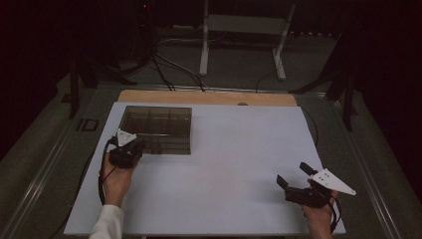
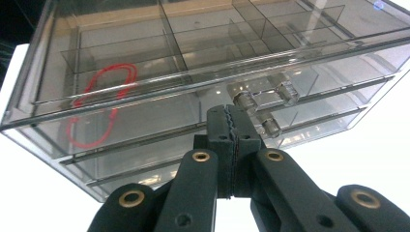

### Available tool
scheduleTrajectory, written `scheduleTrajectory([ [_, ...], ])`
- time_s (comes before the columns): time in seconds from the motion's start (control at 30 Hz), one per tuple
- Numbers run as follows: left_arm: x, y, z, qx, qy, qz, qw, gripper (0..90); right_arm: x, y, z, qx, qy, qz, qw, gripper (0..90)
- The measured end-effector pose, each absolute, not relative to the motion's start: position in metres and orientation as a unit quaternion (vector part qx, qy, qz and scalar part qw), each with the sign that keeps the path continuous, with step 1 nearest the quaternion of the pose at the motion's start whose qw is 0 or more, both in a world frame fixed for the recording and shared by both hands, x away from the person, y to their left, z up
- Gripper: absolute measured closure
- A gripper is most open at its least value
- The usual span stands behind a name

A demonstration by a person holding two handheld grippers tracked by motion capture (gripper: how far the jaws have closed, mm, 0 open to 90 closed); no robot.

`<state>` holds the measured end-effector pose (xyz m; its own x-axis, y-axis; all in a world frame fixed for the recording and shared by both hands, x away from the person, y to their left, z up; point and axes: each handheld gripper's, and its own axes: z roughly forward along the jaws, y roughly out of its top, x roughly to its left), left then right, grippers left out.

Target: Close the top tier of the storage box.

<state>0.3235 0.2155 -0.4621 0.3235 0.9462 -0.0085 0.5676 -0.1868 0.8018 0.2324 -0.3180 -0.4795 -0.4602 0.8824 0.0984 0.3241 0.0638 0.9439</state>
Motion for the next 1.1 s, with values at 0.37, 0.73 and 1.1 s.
scheduleTrajectory([
  [0.37, 0.317, 0.217, -0.458, 0.729, 0.509, 0.243, 0.388, 65.3, 0.232, -0.318, -0.479, 0.445, 0.678, 0.520, 0.269, 0.0],
  [0.73, 0.312, 0.215, -0.450, 0.723, 0.492, 0.225, 0.429, 37.9, 0.232, -0.318, -0.479, 0.443, 0.678, 0.521, 0.269, 0.0],
  [1.1, 0.308, 0.210, -0.437, 0.712, 0.481, 0.226, 0.458, 9.3, 0.232, -0.318, -0.479, 0.443, 0.679, 0.521, 0.269, 0.0],
])
